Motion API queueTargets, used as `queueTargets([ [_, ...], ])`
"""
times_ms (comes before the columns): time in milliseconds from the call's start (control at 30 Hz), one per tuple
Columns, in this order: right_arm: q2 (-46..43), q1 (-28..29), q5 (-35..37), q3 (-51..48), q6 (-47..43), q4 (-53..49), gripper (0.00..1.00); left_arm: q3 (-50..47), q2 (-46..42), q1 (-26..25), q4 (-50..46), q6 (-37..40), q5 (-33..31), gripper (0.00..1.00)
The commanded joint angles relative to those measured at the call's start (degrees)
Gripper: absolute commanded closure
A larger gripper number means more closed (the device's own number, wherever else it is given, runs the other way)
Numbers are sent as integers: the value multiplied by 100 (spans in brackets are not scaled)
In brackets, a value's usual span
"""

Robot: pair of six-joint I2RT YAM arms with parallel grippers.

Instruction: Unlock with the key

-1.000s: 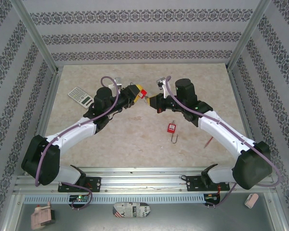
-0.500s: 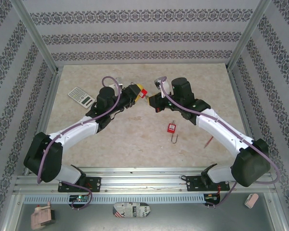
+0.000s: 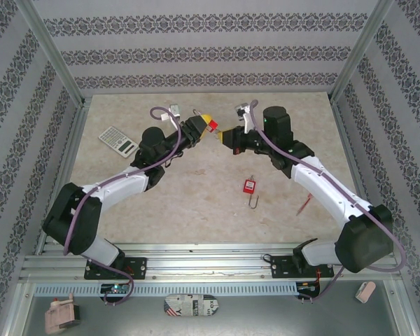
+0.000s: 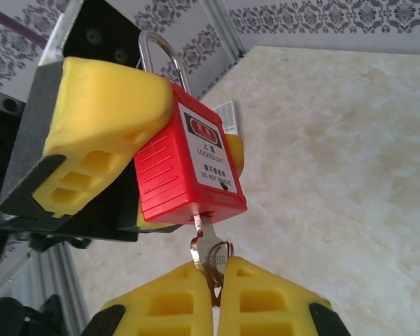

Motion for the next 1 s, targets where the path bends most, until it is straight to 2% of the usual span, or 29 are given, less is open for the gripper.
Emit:
queueTargets([
  [0,62,-11,-953,106,574,909,100,42,178,-220,1779,170,1435,100],
  [333,380,-428,-1719,294,1523,1739,100,407,204,-65,2882,342,2016,100],
  [567,602,-631,-2044,668,2004,1982,100,561,81,-62,2755,529,2174,100],
  [700,614,-585,-1967,779,1810,1741,100,543,13,-62,2261,771,2064,100],
  [767,559,-485,-1803,812,1480,1412,90,512,21,-62,2087,810,1952,100],
  [967,640,-398,-1598,836,1283,1122,80,510,72,-63,1784,823,1975,100],
])
